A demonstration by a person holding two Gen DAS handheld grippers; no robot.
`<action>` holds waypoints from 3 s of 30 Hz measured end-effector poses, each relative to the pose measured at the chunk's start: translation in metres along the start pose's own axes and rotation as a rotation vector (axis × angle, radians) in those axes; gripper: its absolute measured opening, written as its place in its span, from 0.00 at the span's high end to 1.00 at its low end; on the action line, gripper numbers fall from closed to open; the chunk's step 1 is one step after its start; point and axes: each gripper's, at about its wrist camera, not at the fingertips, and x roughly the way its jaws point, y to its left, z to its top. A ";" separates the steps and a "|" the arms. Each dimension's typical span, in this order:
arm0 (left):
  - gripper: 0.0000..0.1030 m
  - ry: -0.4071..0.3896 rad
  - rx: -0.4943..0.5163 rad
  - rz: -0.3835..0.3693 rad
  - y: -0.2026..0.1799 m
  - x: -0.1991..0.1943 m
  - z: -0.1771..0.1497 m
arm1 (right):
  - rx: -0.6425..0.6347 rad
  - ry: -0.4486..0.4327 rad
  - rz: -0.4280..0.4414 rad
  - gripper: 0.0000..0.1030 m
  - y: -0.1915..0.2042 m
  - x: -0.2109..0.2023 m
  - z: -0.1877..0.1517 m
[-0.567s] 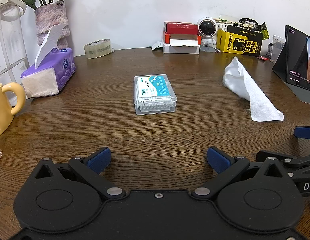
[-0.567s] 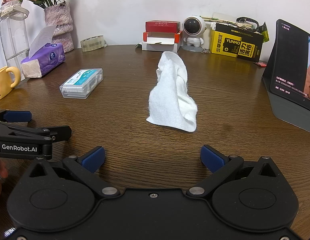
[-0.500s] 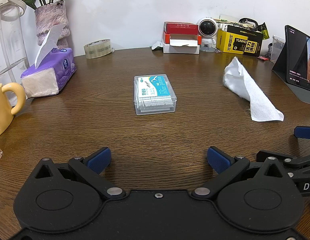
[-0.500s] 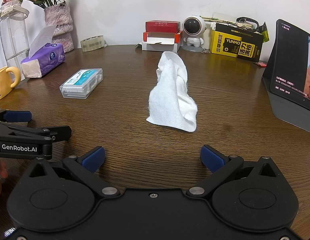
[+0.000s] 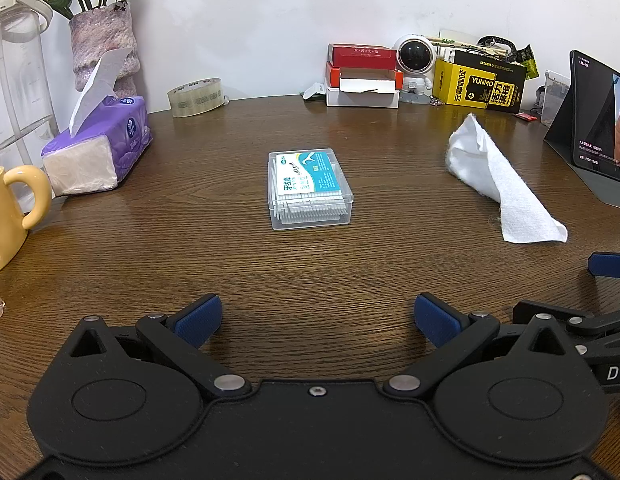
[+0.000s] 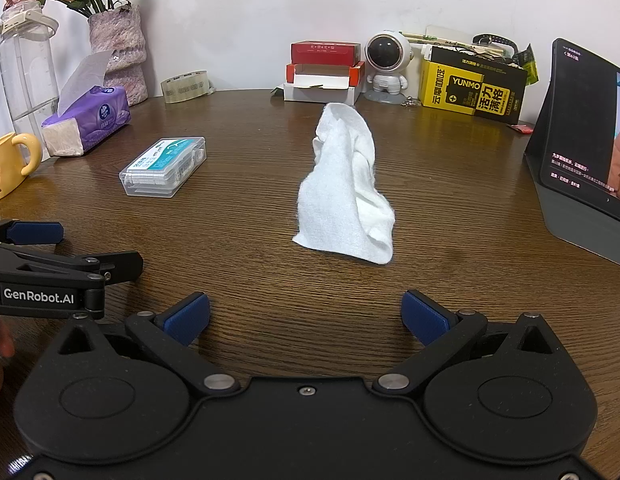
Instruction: Clean container
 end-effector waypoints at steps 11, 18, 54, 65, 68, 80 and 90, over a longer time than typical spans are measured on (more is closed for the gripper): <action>0.00 0.000 0.000 0.000 0.000 0.000 0.000 | 0.000 0.000 0.000 0.00 0.000 0.000 0.000; 0.00 0.000 0.000 0.000 0.000 0.000 0.000 | 0.000 0.000 0.000 0.00 0.000 0.000 0.000; 0.00 0.000 0.000 0.000 -0.001 -0.001 0.000 | 0.000 0.000 0.000 0.00 0.000 0.000 0.000; 0.00 0.000 0.000 0.000 -0.001 -0.001 -0.001 | 0.000 0.000 0.000 0.00 0.000 0.000 0.000; 0.00 0.000 0.000 0.000 -0.001 -0.001 -0.001 | 0.000 0.000 0.000 0.00 0.000 0.000 0.000; 0.00 0.000 0.001 0.000 0.000 0.002 -0.001 | 0.000 0.000 0.000 0.00 0.003 0.002 -0.002; 0.00 0.000 0.001 0.001 0.001 -0.002 0.000 | 0.000 0.000 0.000 0.00 0.010 0.006 -0.006</action>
